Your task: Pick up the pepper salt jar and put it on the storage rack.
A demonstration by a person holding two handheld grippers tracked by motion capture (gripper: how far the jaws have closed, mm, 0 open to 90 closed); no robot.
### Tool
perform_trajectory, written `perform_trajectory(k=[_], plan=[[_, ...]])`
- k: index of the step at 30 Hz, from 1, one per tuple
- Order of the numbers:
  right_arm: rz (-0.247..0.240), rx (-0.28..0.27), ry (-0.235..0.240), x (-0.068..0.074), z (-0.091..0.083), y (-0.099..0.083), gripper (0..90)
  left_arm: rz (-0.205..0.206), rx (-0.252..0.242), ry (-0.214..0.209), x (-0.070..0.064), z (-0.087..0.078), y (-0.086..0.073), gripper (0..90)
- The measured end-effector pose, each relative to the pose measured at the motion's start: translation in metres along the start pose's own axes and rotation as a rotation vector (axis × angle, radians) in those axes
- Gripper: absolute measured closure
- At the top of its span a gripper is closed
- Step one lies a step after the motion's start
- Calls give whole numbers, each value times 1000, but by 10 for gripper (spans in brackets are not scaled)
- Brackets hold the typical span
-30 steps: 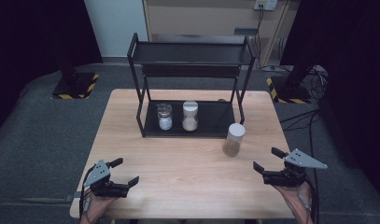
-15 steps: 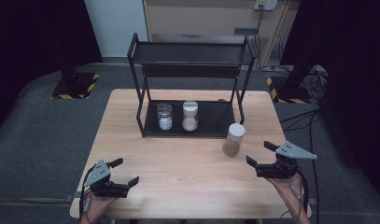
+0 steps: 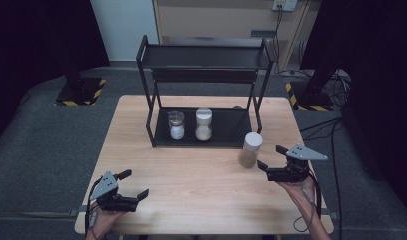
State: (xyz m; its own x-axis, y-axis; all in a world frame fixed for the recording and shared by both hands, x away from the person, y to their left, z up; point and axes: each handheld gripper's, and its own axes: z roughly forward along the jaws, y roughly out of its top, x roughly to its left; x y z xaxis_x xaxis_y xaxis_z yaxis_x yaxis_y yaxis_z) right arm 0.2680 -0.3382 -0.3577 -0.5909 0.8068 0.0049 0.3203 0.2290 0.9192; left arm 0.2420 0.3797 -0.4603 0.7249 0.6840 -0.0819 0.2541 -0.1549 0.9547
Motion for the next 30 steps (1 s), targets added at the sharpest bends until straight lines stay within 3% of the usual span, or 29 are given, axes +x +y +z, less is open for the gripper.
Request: perform_trajectory(k=[30], plan=[[15,47,7,-20,70,10,134,-2,3,3,0,0,0,9]])
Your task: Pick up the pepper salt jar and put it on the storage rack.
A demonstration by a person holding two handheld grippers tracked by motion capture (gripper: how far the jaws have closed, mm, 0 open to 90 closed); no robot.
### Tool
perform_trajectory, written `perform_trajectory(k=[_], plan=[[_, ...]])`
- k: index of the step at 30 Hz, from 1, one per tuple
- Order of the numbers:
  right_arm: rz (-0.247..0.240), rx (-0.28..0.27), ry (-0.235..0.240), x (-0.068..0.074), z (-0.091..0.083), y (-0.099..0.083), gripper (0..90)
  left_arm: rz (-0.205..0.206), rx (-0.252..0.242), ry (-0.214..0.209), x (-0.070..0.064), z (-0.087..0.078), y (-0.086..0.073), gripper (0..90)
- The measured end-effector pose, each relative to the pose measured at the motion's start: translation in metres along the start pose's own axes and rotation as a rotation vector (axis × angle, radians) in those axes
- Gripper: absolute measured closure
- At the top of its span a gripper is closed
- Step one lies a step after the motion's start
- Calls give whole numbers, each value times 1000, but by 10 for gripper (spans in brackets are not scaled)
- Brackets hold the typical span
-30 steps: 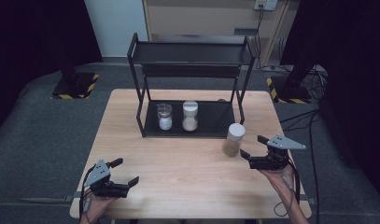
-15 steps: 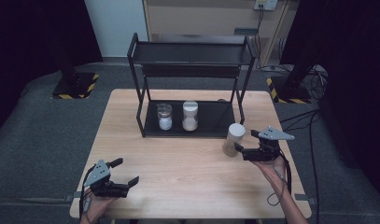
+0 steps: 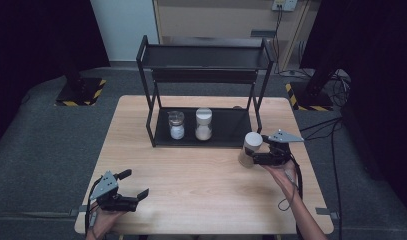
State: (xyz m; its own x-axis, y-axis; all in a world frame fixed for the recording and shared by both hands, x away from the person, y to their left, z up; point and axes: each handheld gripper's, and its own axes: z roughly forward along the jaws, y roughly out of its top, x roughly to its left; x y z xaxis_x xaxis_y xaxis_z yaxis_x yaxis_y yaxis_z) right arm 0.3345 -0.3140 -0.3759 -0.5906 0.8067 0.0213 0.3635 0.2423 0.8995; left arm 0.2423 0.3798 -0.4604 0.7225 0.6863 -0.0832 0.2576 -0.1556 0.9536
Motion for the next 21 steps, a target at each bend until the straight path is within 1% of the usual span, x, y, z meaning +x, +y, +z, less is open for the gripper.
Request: perform_trajectory(k=[5,8,10,12,14,17,21], plan=[[-2,5,4,-2,10,2,147,0,1,-1,0,0,0,9],[3,8,2,-3,16,2,173,-1,-1,0,0,0,0,9],[-5,6,3,-4,18,2,207,-1,0,0,0,0,0,9],[-15,3,7,-4,20,1,266,0,0,0,0,0,0,9],[-37,-2,-13,0,20,0,326,1,0,0,0,0,0,9],[-33,-12,-20,0,20,-2,332,0,0,1,0,0,0,9],[-40,-9,-29,4,20,-1,333,0,-1,1,0,0,0,9]])
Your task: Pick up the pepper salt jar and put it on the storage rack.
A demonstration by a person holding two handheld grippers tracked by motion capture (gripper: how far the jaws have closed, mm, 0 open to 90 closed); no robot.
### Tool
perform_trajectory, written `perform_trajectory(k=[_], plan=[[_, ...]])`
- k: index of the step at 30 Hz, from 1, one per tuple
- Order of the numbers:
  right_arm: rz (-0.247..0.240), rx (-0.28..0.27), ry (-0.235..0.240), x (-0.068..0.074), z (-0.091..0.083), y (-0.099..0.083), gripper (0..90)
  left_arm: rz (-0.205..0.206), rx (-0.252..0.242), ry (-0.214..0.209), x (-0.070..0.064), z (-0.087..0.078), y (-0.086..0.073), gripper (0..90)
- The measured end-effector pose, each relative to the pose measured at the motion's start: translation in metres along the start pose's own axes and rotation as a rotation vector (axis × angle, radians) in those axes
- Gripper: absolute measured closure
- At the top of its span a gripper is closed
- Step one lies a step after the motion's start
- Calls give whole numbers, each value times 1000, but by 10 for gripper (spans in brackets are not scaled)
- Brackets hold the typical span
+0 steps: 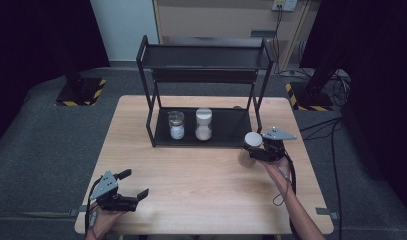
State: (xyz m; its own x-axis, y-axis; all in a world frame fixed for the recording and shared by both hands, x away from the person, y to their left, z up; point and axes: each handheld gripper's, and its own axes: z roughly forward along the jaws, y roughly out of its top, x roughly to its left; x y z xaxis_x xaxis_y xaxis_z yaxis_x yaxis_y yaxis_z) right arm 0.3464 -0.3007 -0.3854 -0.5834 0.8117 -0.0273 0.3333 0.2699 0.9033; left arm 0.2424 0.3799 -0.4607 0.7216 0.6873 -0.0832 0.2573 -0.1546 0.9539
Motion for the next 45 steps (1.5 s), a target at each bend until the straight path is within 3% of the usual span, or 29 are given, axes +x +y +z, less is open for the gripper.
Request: perform_trajectory(k=[7,13,27,35,45], plan=[[-13,-6,14,2,-3,9,334,2,1,0,0,0,0,9],[-47,2,28,7,-3,31,334,2,1,0,0,0,0,9],[-89,22,66,12,11,65,334,0,2,-1,0,0,0,9],[-84,28,54,13,24,79,334,-2,0,0,0,0,0,9],[-54,42,-3,14,43,91,334,-5,-3,-3,1,-1,-1,9]])
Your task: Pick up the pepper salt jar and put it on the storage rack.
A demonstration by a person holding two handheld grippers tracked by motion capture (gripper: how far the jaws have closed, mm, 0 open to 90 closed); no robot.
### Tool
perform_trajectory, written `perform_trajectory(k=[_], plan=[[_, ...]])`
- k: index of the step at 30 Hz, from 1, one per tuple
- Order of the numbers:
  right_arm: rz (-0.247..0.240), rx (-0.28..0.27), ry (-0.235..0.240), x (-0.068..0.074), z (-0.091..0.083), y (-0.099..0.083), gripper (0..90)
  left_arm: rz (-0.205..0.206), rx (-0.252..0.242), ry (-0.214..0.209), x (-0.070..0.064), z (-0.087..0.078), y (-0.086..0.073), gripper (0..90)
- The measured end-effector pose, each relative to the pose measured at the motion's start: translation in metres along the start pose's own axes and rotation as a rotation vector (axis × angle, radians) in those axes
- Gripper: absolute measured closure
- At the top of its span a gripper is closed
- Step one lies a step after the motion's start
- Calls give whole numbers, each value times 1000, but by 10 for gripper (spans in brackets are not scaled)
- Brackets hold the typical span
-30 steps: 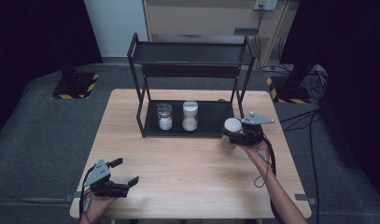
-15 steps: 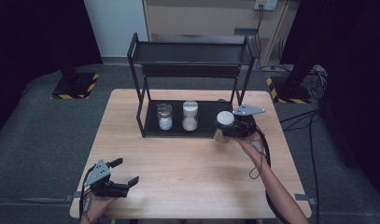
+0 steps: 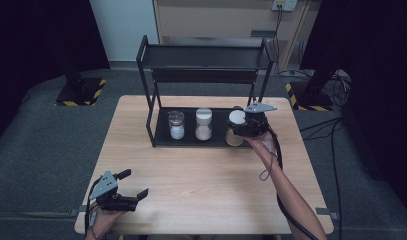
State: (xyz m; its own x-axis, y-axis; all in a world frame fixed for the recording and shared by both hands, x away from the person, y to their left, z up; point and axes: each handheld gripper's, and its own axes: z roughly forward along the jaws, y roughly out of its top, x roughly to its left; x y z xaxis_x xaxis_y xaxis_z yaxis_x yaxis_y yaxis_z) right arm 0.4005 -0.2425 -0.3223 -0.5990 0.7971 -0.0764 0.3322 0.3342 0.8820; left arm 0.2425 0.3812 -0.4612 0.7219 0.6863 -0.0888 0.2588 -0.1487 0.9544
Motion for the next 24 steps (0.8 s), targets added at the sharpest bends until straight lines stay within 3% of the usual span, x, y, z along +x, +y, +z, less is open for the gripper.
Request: perform_trajectory(k=[24], plan=[[42,27,-92,-1,36,3,334,0,-1,1,0,0,0,9]])
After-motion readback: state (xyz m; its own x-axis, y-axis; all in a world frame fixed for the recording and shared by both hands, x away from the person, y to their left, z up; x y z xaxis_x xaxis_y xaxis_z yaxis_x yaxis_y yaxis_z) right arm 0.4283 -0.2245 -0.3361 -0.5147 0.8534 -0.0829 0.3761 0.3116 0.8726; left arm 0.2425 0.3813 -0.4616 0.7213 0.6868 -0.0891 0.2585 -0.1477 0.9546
